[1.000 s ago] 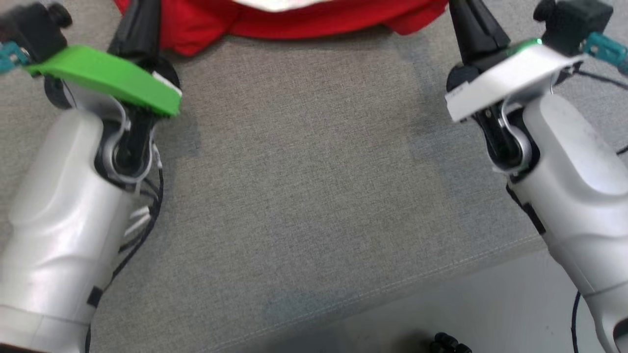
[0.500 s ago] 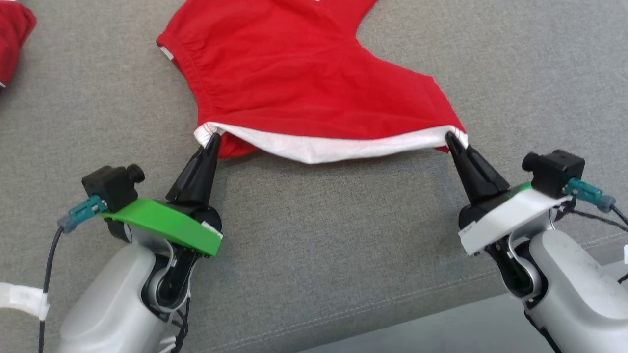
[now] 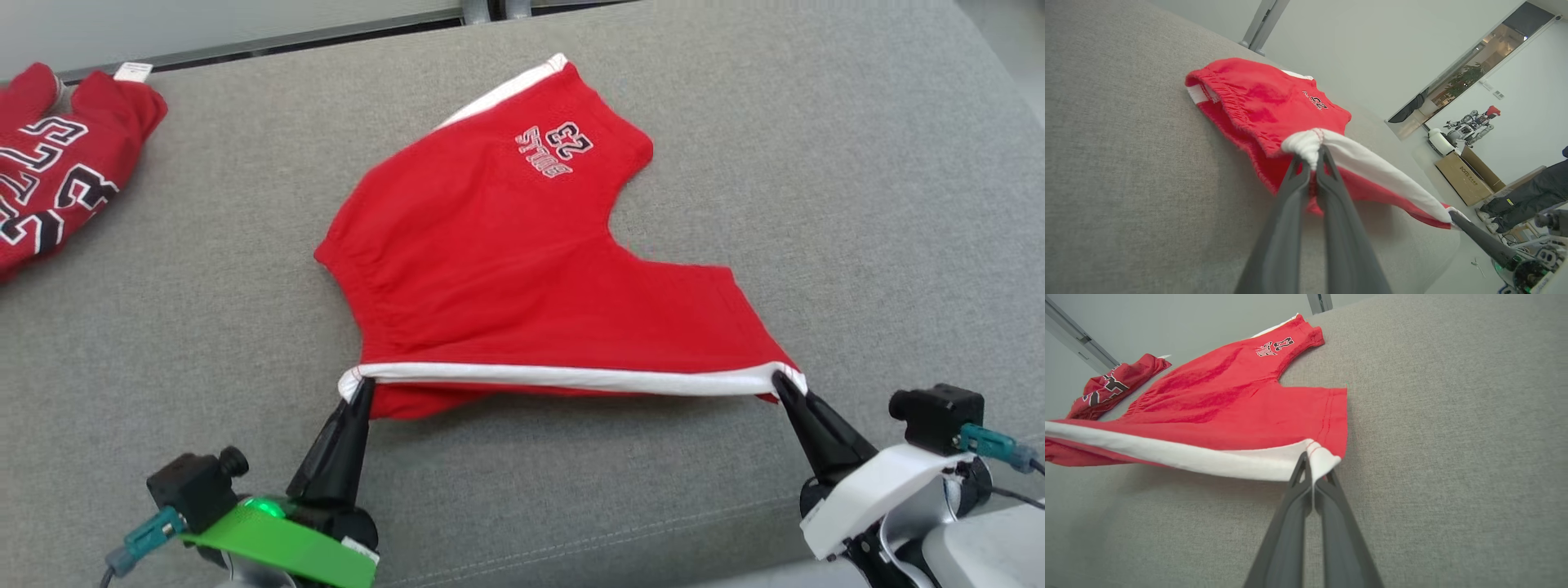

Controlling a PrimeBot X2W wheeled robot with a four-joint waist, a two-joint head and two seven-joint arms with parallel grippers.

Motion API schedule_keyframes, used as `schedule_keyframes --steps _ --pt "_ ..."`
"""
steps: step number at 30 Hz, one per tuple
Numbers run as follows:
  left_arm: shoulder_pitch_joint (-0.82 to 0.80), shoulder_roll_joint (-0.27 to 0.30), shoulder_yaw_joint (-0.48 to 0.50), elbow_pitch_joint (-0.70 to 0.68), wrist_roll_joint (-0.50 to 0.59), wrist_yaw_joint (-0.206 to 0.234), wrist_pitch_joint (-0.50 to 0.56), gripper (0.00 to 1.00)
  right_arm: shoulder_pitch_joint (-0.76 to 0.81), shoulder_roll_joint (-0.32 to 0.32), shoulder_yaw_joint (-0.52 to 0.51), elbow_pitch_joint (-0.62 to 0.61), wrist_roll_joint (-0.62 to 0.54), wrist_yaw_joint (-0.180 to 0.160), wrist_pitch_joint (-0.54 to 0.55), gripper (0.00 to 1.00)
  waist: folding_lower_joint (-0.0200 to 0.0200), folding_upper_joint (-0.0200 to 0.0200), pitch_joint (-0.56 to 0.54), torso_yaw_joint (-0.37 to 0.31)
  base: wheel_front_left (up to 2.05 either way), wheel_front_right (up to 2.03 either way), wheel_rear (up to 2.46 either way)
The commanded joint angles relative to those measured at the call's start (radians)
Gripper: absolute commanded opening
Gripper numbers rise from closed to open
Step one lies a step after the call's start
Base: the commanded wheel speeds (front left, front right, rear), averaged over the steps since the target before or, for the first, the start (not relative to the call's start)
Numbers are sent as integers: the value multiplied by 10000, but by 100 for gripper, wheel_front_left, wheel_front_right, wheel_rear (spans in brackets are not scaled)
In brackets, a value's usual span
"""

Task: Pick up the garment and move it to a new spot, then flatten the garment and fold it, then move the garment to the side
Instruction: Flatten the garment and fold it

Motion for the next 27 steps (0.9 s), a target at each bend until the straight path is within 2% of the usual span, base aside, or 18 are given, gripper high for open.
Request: schedule_keyframes --steps 1,9,16,21,27 --pt "496 -37 250 -261 352 -27 -31 0 577 134 -348 -490 -50 -3 363 0 1 0 -402 308 0 0 0" --pt "1814 -720 1266 -1077 906 -27 -32 0 2233 491 -1221 -2557 -550 -3 1838 0 1 0 -547 383 0 0 0" --pt "2727 -957 1339 -1644 1302 -27 -31 0 3334 961 -1862 -4220 -862 -3 2888 0 1 0 -585 400 0 0 0" --pt "2393 -1169 1183 -1508 1074 -28 -31 0 2953 1113 -2078 -4354 -984 -3 3124 0 1 0 -595 472 0 0 0" --pt "1664 -1384 1021 -959 949 -28 -31 0 2020 914 -2081 -3882 -902 -3 3307 0 1 0 -488 737 0 0 0"
